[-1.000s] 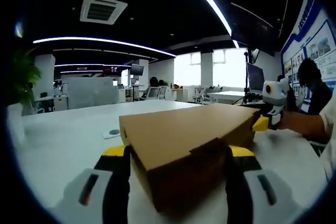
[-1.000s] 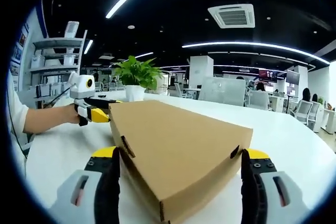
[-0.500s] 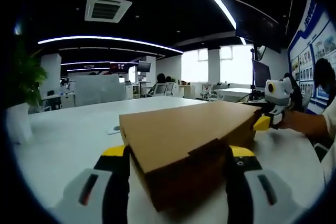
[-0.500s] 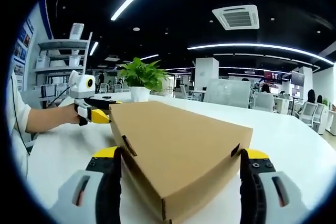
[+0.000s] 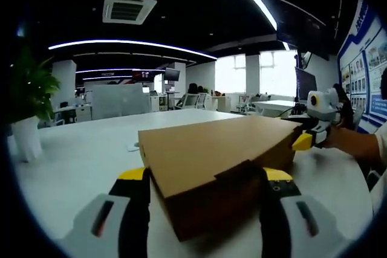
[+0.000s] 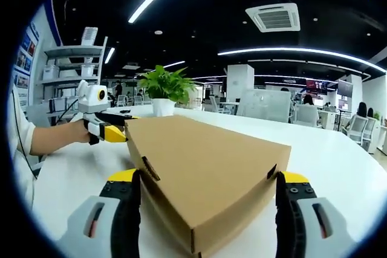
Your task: Operate the shoe box by opening the lid, removing the specified soft item, and placing it in the target area until the item is outside and the box remains undamaged.
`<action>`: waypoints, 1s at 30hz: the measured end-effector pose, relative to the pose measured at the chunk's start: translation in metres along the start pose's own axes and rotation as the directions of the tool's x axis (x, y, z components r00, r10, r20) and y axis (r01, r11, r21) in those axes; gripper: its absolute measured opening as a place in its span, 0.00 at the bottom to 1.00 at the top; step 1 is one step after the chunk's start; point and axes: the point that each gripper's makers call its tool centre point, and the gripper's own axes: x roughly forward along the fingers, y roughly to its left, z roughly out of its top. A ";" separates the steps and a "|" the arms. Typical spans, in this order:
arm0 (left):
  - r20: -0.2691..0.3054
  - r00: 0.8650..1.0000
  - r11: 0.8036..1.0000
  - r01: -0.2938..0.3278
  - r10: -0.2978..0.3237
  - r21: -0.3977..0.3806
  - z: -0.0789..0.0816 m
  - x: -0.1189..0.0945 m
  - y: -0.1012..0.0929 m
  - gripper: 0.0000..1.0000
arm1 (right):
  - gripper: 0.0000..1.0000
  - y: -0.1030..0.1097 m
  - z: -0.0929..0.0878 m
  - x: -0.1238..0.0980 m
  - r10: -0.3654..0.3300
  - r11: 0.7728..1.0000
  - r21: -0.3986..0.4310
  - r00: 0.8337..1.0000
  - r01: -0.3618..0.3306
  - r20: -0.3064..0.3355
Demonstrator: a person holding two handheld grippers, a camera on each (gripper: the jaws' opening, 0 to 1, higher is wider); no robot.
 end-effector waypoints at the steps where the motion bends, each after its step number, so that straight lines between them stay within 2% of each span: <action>1: 0.001 1.000 1.000 -0.006 0.006 -0.001 0.000 -0.002 -0.001 0.75 | 0.95 0.000 0.000 0.000 0.005 1.000 -0.001 1.000 -0.005 0.000; 12: -0.006 0.999 0.999 -0.037 0.037 -0.008 -0.002 -0.016 -0.009 0.73 | 0.93 0.007 0.000 -0.005 0.046 0.999 -0.003 0.999 -0.046 0.002; 19: 0.010 0.999 0.999 -0.049 0.049 -0.012 -0.004 -0.024 -0.015 0.73 | 0.93 0.012 -0.001 -0.011 0.057 0.998 -0.008 0.998 -0.057 0.006; 30: 0.014 0.997 0.997 -0.079 0.079 -0.018 -0.007 -0.046 -0.031 0.73 | 0.94 0.031 -0.001 -0.026 0.085 0.996 -0.012 0.996 -0.085 -0.003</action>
